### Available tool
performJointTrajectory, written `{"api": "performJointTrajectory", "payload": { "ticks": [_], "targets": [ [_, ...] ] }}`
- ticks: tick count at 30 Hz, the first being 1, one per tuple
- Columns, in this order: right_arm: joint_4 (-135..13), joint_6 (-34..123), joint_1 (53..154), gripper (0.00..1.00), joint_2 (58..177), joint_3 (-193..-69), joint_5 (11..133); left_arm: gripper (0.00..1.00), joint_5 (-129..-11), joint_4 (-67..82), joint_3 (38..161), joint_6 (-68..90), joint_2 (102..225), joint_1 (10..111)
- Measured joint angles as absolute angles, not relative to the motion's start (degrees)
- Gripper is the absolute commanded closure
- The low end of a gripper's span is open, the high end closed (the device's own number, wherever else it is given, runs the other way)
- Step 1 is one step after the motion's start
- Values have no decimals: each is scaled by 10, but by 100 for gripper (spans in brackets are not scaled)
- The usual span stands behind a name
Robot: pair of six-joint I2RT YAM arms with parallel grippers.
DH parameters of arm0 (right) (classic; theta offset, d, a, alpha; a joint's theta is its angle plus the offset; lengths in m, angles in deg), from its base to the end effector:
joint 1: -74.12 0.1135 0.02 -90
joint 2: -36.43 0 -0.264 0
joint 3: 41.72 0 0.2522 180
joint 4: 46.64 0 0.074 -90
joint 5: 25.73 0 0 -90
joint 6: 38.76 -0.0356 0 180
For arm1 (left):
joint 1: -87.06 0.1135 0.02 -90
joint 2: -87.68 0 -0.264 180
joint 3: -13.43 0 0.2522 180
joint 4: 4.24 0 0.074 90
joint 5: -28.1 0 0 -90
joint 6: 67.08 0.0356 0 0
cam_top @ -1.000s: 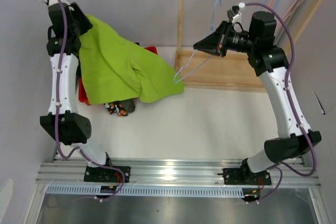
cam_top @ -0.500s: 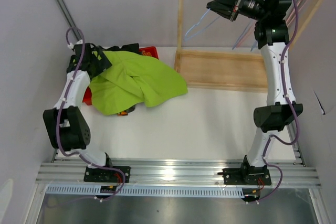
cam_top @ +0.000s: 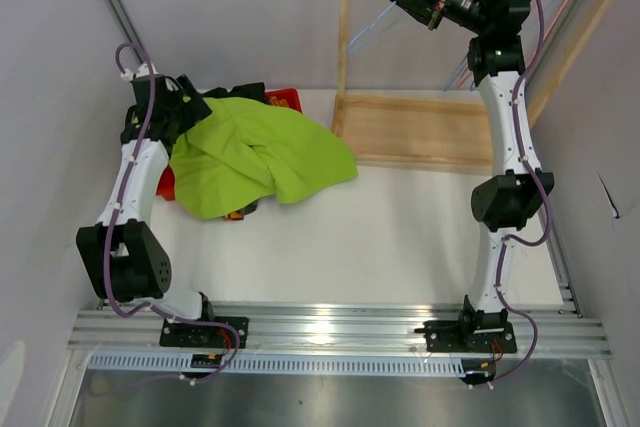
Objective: Remove the shorts from the hanger
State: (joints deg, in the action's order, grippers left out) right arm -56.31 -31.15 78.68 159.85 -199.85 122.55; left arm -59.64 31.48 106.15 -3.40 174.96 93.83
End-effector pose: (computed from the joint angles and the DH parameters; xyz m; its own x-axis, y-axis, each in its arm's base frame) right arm 0.4529 0.0665 0.5167 -0.7470 0.4632 -0.4768 -0.5255 0.0279 0.8504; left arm 0.3505 0.0430 0.3459 -0.3816 -0.4914 -0.7829 -0.3579 0.8594 -0.3651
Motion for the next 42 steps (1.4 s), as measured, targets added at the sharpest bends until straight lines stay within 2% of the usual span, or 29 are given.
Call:
{"api": "performJointTrajectory", "payload": {
  "ticks": [12,24,25,26,28,29,42],
  "targets": [
    [-538,-324,772,100,1600,-1993,1158,4,-607,310,1057,-30,1750,938],
    [-594,-271,766,100,1596,-1961,1071,4,-623,305,1048,-29,1745,935],
    [-598,-266,766,95,1595,-1957,1067,4,-623,305,1048,-29,1744,935],
    [-601,-261,766,71,1592,-1952,1061,4,-623,305,1048,-29,1742,935],
    [-615,-253,766,40,1586,-1949,1052,4,-624,302,1048,-29,1741,935],
    [-623,-250,767,1,1581,-1947,1048,4,-624,301,1048,-29,1741,935],
    [-737,-151,771,1,1426,-1882,1023,3,-626,299,1048,-23,1736,933]
  ]
}}
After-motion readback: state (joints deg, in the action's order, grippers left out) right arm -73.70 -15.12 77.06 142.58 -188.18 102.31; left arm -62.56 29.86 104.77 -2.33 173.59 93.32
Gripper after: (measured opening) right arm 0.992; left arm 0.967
